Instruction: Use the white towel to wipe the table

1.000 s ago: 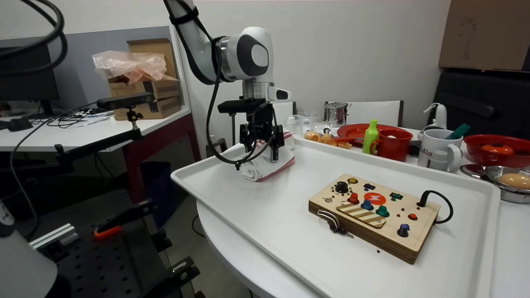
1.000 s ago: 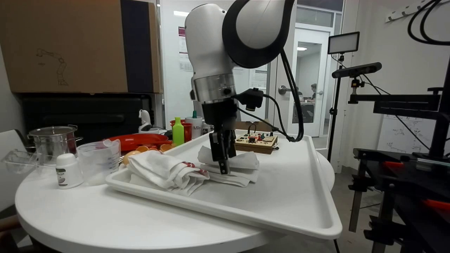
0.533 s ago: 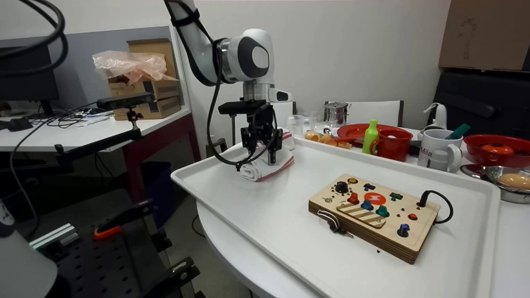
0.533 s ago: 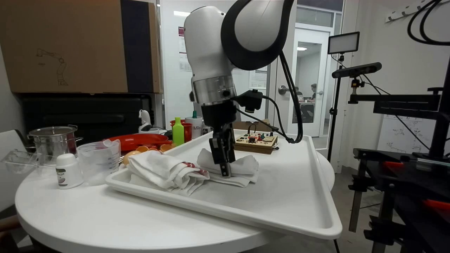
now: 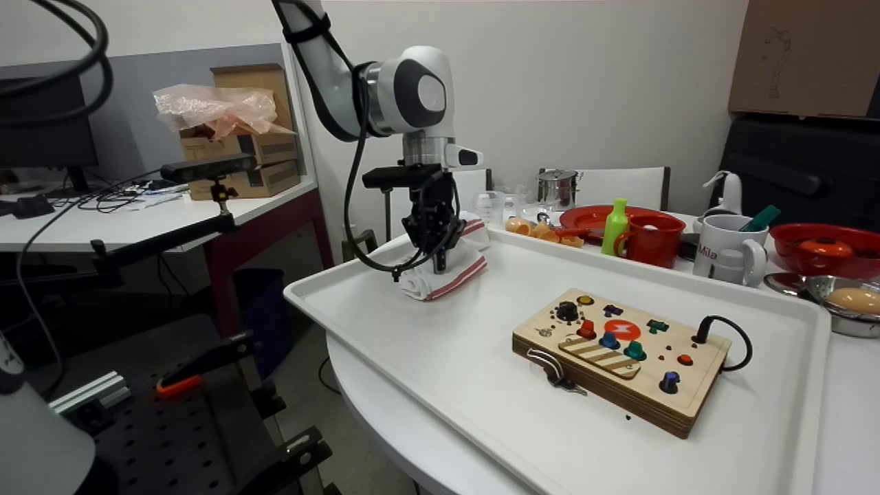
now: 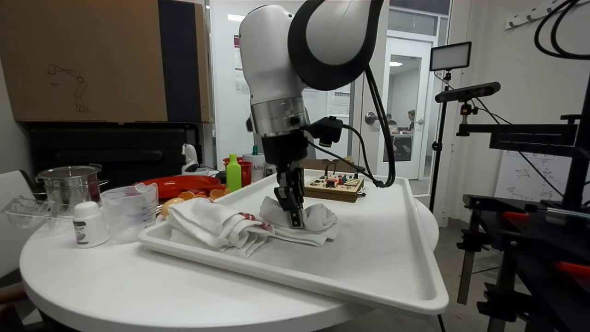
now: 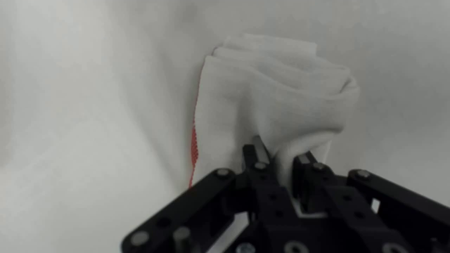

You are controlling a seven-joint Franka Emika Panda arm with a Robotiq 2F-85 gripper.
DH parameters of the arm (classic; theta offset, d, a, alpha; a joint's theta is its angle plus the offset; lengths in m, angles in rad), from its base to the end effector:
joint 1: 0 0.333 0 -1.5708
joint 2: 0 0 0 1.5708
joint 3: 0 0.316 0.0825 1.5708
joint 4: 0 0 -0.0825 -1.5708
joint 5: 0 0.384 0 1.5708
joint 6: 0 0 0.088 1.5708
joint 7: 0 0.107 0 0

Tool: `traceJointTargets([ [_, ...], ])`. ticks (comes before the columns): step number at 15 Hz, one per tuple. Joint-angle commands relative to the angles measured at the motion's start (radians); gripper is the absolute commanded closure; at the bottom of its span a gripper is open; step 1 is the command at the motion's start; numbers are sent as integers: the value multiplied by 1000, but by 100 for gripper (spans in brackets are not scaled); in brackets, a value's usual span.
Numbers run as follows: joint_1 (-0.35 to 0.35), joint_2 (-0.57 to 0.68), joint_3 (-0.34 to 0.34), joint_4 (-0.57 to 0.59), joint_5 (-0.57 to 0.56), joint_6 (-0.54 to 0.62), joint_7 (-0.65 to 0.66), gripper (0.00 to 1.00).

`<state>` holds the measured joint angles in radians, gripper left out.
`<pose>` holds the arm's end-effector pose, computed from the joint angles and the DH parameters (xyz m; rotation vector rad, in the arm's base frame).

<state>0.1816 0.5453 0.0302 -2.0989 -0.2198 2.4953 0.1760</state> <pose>0.5483 0.1197 0.1435 2.9887 0.3271 -0.1870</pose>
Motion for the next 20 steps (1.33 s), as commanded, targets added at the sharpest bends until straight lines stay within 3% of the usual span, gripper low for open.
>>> traceJointTargets([
  [1, 33, -8, -7, 1, -4, -8, 12, 97],
  [7, 59, -7, -48, -9, -44, -13, 38, 97],
  [20, 13, -12, -170, -54, -72, 12, 86, 97],
])
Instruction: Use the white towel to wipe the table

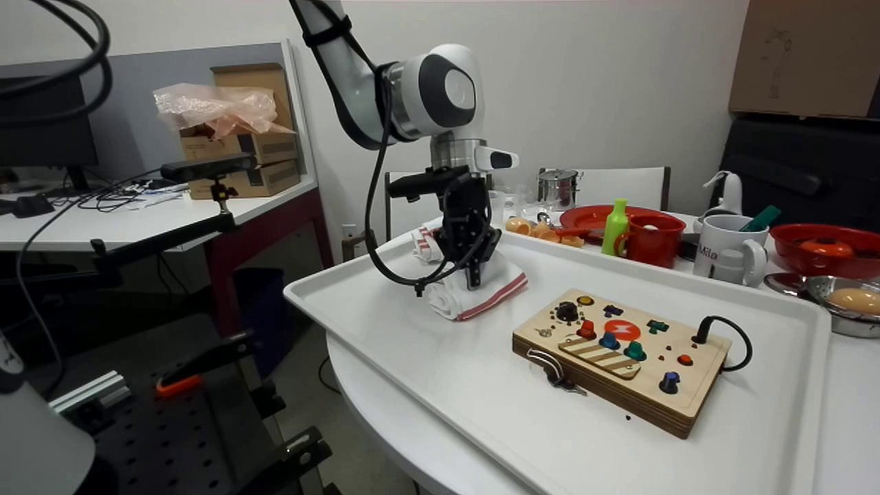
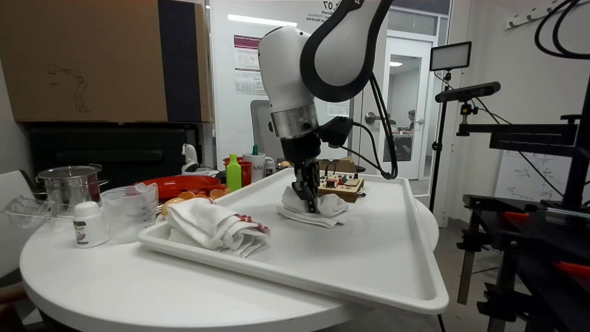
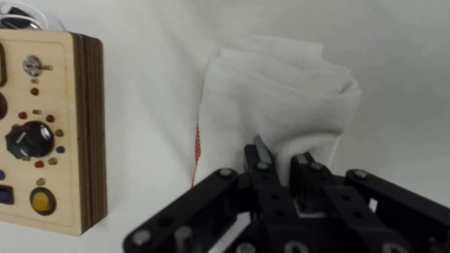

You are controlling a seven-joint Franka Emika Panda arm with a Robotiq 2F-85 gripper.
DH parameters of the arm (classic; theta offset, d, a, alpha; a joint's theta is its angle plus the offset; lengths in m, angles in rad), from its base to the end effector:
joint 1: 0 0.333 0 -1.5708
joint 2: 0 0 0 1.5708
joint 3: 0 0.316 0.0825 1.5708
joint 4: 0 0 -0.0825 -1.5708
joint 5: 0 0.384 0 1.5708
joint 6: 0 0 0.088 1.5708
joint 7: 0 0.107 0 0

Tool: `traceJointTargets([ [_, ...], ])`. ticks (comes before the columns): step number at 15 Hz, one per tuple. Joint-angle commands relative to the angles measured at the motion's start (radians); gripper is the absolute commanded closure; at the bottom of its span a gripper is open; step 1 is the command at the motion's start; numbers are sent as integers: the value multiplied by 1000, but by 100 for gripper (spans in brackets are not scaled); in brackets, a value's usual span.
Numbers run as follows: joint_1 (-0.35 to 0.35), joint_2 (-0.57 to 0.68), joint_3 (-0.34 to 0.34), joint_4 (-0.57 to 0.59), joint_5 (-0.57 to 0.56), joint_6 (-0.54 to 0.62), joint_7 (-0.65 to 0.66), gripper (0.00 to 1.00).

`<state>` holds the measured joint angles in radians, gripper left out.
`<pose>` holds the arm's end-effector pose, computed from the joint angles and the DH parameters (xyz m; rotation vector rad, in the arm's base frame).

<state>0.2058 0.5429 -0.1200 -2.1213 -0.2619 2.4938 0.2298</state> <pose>0.5508 0.0463 0.1394 2.9047 0.1321 -0.2005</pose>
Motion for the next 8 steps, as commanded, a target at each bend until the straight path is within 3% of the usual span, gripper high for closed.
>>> traceJointTargets([
  [1, -16, -8, -24, -31, -29, 14, 33, 97],
  [8, 1, 3, -7, 7, -37, 2, 31, 97],
])
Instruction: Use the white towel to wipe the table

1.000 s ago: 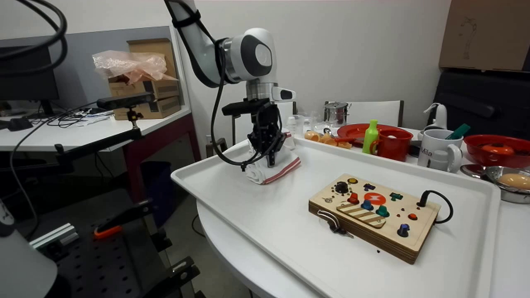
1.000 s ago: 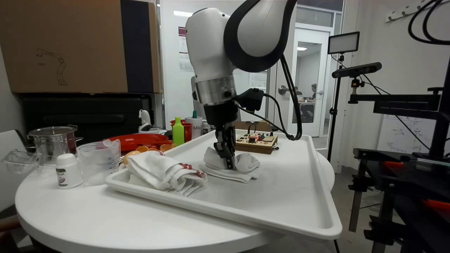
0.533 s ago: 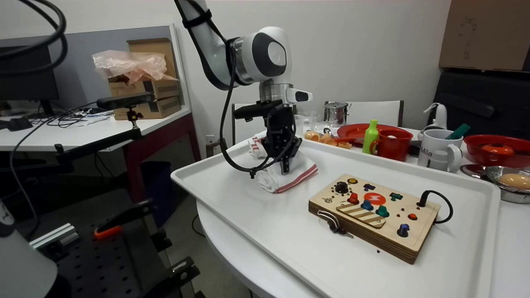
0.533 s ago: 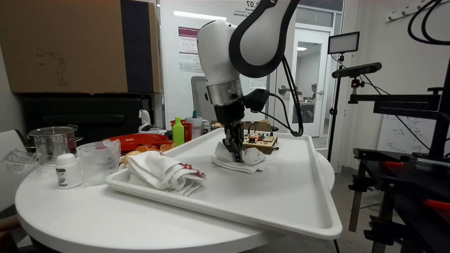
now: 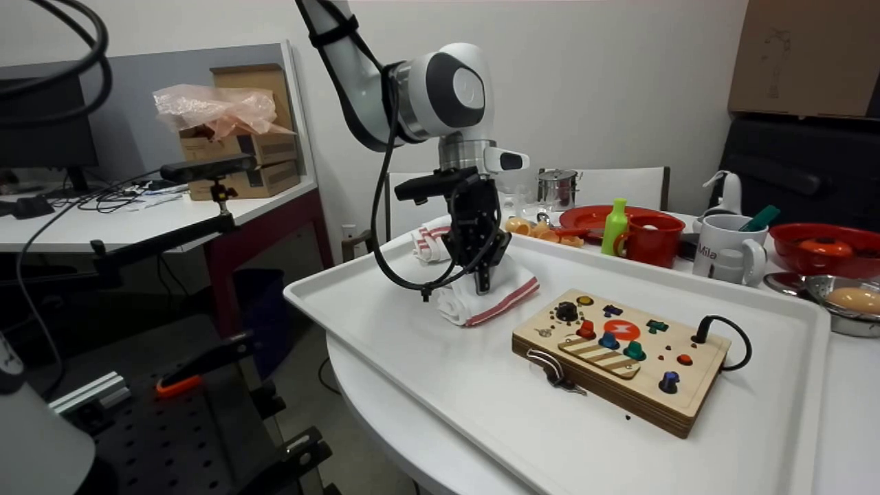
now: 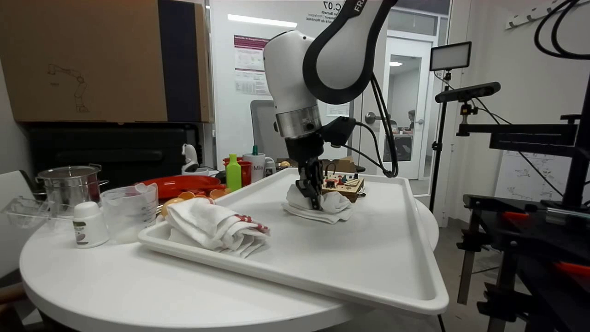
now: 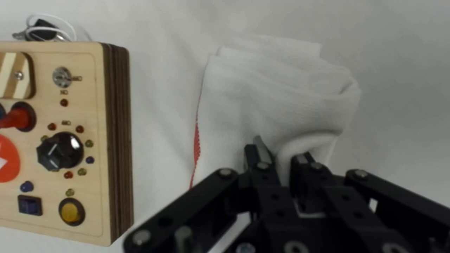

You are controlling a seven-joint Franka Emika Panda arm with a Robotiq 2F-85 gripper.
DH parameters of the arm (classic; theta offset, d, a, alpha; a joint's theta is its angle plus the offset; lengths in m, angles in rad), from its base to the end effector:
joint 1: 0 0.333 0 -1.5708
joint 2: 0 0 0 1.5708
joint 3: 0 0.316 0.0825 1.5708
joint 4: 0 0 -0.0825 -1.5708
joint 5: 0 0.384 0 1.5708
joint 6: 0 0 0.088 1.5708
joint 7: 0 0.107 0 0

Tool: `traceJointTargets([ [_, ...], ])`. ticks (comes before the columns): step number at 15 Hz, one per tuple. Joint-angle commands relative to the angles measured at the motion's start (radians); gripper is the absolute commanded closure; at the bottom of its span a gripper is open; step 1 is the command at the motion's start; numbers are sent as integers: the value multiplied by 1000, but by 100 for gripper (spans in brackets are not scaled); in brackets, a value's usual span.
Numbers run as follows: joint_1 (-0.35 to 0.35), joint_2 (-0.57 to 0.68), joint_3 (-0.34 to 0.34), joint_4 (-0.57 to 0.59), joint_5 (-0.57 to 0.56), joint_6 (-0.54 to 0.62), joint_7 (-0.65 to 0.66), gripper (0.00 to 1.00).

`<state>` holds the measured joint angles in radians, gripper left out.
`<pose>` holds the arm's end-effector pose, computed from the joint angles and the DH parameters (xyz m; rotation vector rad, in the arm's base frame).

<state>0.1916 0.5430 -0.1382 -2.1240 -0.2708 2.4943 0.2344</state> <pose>0.5511 0.0280 0.1392 2.8938 0.0919 -0.2044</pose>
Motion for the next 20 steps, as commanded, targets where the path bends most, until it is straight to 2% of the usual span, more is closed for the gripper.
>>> traceJointTargets([
  [1, 23, 7, 14, 23, -35, -3, 27, 97],
  [11, 81, 98, 62, 223, -75, -39, -5, 97],
  [15, 87, 134, 81, 233, -65, -42, -17, 97],
  [20, 84, 132, 68, 217, -71, -42, -11, 97],
])
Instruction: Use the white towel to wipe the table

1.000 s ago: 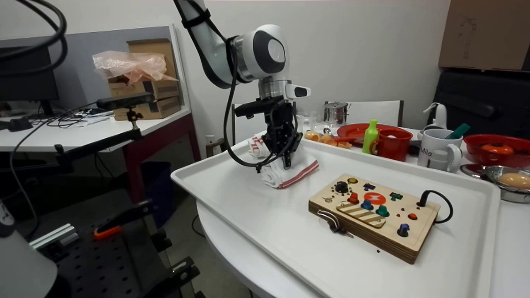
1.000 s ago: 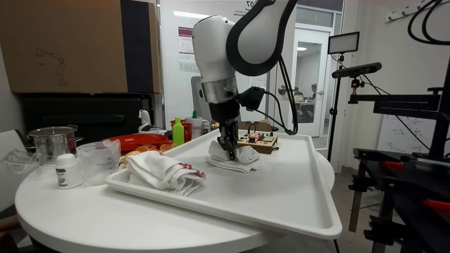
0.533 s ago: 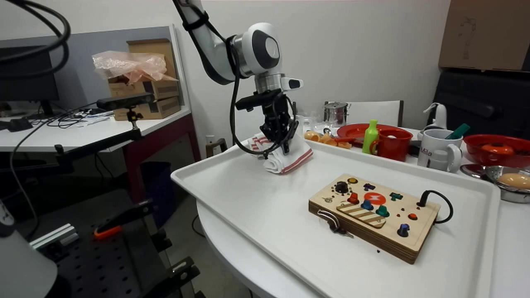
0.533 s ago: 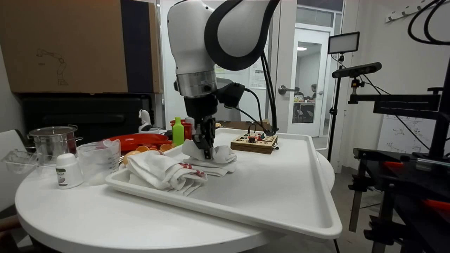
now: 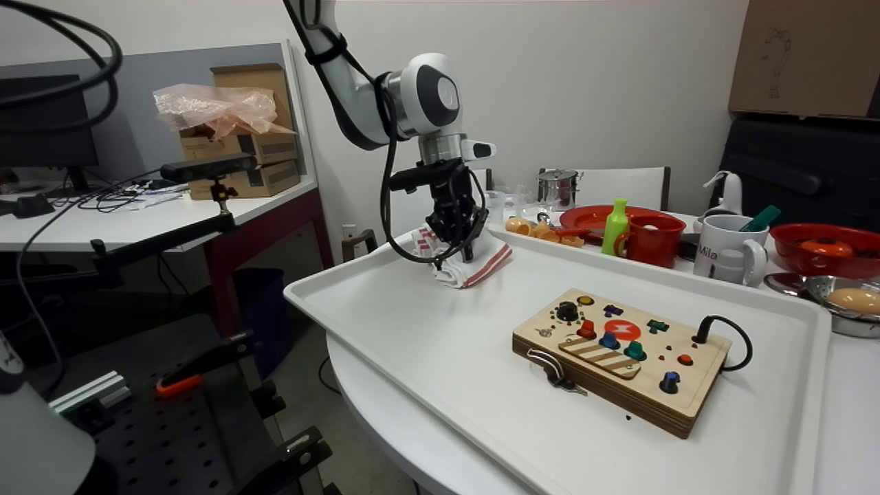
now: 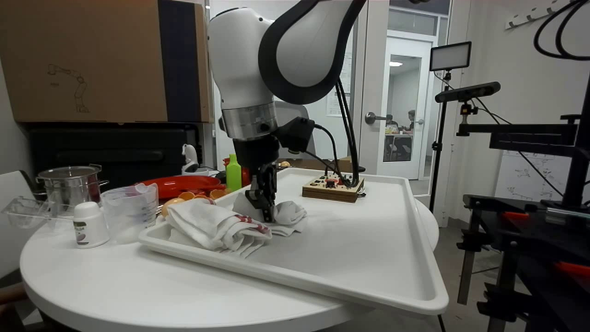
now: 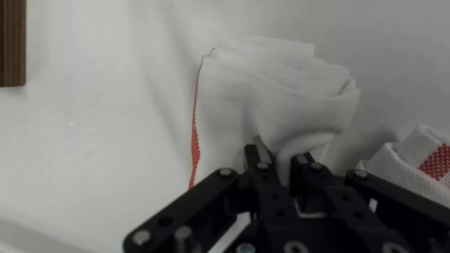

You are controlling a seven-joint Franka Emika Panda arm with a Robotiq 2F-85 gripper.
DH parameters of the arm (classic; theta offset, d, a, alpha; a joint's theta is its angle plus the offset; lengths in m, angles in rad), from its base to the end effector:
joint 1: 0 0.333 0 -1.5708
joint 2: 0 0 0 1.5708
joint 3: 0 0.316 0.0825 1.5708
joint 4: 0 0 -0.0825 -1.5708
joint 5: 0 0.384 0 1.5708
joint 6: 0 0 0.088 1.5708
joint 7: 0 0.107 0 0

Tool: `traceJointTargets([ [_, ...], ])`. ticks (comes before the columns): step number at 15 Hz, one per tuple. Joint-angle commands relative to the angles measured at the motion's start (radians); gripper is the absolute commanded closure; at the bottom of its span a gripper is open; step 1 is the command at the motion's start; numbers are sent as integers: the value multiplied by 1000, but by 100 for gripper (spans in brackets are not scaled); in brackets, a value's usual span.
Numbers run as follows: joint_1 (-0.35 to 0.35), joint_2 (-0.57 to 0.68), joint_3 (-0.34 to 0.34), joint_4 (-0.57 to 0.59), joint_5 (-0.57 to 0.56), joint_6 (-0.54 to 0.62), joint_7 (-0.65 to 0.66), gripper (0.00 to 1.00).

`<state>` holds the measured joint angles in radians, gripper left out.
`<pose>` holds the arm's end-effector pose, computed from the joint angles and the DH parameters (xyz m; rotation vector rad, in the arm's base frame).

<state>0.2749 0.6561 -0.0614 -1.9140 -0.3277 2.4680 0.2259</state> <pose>0.5978 0.1309 0.1399 2.8695 0.3842 -0.0746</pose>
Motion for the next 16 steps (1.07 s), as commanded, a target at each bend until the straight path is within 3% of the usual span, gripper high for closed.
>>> traceJointTargets([
  [1, -1, 17, -13, 3, -15, -17, -1, 97],
  [11, -43, 13, -119, -22, -86, 1, 17, 97],
  [16, -68, 17, -115, -27, -80, 3, 14, 97],
])
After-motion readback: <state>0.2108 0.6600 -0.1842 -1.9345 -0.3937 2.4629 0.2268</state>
